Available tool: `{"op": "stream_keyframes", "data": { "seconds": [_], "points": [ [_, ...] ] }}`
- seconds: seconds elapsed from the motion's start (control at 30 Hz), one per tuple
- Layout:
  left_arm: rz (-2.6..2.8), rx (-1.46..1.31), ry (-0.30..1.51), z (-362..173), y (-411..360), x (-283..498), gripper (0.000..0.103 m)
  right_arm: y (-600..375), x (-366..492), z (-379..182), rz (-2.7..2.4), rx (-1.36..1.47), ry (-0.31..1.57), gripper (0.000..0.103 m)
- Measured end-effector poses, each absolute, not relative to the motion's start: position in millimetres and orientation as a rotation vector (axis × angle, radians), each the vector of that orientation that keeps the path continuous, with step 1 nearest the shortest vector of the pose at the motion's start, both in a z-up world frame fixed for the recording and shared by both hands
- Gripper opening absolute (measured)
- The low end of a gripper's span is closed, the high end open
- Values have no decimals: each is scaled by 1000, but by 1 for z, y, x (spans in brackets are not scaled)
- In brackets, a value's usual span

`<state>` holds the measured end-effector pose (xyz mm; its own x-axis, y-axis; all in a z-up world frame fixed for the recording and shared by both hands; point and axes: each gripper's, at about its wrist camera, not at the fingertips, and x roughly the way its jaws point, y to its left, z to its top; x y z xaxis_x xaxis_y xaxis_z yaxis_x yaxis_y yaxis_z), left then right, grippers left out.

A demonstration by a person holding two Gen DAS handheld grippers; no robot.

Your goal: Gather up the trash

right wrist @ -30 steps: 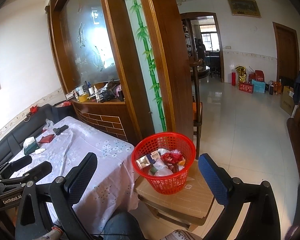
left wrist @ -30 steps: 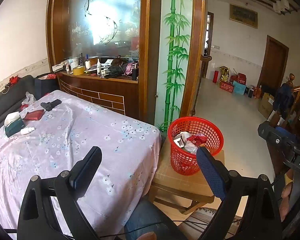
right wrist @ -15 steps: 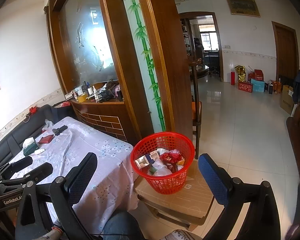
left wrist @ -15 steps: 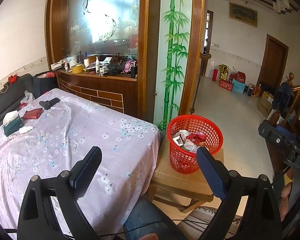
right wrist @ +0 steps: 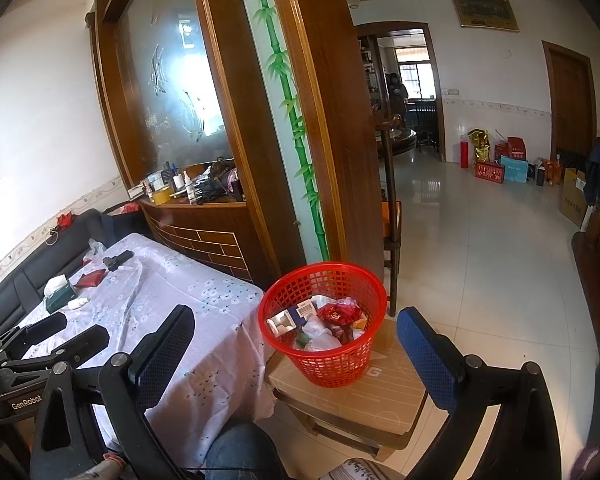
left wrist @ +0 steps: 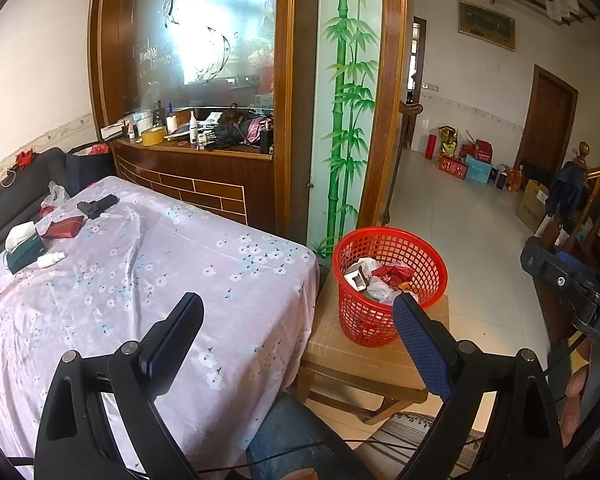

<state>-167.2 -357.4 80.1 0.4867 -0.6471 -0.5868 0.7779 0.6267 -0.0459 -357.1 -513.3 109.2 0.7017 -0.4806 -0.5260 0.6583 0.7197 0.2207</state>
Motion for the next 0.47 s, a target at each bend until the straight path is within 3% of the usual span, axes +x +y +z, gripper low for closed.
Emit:
{"op": "stream_keyframes", "data": {
  "seconds": [0.37,0.47],
  "points": [
    [-931,230,597,77,-364,-166,94,-520,-364,106,-665,427,467,102],
    [-943,211,685,66,-366,-147,95,-521,-363,105,-658,434,465,102]
  ]
}}
